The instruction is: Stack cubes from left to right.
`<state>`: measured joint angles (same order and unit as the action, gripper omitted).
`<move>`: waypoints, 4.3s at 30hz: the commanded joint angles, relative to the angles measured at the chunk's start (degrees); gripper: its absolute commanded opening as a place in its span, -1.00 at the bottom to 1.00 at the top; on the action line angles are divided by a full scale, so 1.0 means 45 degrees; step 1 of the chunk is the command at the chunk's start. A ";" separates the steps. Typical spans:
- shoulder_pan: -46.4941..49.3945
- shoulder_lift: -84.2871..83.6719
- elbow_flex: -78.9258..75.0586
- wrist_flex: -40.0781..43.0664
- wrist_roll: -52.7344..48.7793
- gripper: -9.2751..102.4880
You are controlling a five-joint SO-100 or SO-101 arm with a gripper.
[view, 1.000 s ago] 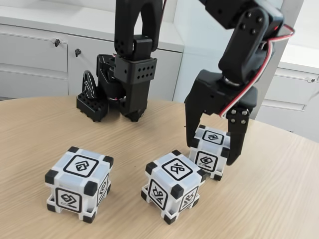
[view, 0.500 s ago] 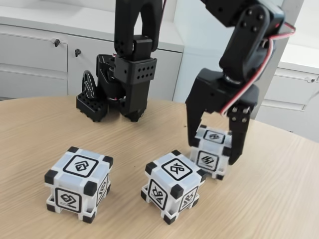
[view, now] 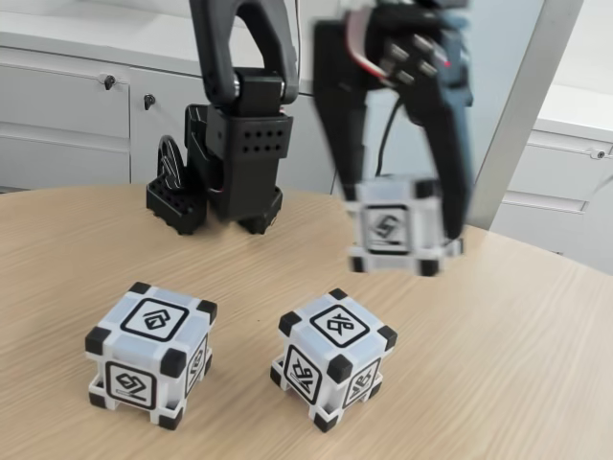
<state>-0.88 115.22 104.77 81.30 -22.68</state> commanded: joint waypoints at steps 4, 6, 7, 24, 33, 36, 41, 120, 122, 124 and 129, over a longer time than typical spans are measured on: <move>0.3027 0.0527 -0.0547 -0.0039 -0.1484 -0.50; 0.4004 0.0508 -0.0547 -0.0039 -0.1777 -0.50; 0.4453 0.0508 -0.0547 -0.0039 -0.1855 -0.50; 0.7891 0.0488 -0.0313 -0.0039 -0.1895 -0.52; 0.9277 -0.0020 -0.0234 -0.0059 -0.1836 -0.51; 0.9141 -0.1016 -0.0234 -0.0078 -0.1953 -0.51; 0.9063 -0.2285 -0.0410 -0.0078 -0.1973 -0.51; 0.8379 -0.2109 -0.0234 0.0137 -0.2012 -0.20; 0.8262 -0.2109 -0.0410 0.0156 -0.1797 -0.20; 0.8242 -0.2090 -0.0430 0.0176 -0.1660 -0.20; 0.8242 -0.1484 -0.0430 0.0586 -0.1816 -0.20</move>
<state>36.47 105.12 104.77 82.44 -30.59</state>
